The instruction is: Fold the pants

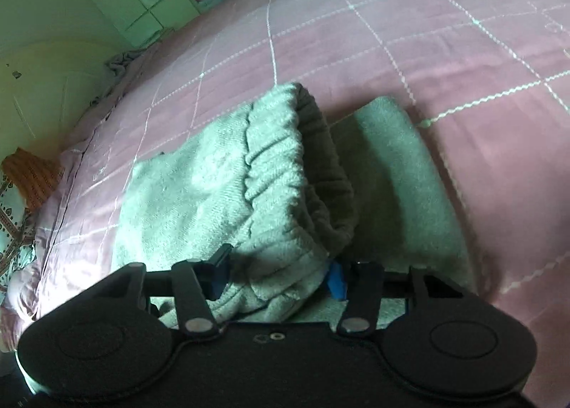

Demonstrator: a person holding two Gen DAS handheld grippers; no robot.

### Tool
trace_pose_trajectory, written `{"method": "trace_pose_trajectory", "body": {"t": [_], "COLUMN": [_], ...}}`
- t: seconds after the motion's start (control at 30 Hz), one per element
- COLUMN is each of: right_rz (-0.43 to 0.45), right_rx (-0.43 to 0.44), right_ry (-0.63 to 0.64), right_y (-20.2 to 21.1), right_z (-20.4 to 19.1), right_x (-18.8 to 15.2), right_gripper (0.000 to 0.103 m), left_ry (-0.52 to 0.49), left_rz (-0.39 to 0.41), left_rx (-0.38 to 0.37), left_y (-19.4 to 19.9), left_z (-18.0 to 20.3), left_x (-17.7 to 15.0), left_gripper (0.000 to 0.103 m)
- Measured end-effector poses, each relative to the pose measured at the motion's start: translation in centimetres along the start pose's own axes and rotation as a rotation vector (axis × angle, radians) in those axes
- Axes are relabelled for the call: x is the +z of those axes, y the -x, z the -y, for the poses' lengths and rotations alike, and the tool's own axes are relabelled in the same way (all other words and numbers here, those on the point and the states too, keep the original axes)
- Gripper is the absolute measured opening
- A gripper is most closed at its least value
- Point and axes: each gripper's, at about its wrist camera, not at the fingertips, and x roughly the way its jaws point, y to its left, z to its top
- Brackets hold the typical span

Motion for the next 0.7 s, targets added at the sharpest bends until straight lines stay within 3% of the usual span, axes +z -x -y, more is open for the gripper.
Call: {"method": "trace_pose_trajectory", "body": {"t": [0.13, 0.2, 0.4, 0.5, 0.7], "right_rz": [0.111, 0.14, 0.125, 0.034, 0.053], "right_rx": [0.007, 0.012, -0.037, -0.082, -0.057], "right_ry": [0.181, 0.221, 0.101, 0.078, 0.08], "right_y": [3.1, 4.3, 4.4, 2.5, 3.8], "right_z": [-2.6, -2.8, 1.5, 3.4, 3.3], "right_x": [-0.8, -0.6, 0.2, -0.7, -1.4], "right_gripper": [0.046, 0.046, 0.047, 0.051, 0.053], "left_ry": [-0.025, -0.032, -0.058, -0.069, -0.055], "left_rz": [0.082, 0.084, 0.013, 0.008, 0.002], "left_rx": [0.001, -0.004, -0.006, 0.012, -0.01], "left_y": [1.8, 1.7, -0.3, -0.9, -0.2], "left_z": [0.5, 1.0, 2.2, 2.3, 2.0], "left_x": [0.4, 0.7, -0.2, -0.5, 0.1], "left_gripper": [0.03, 0.03, 0.031, 0.031, 0.031]}}
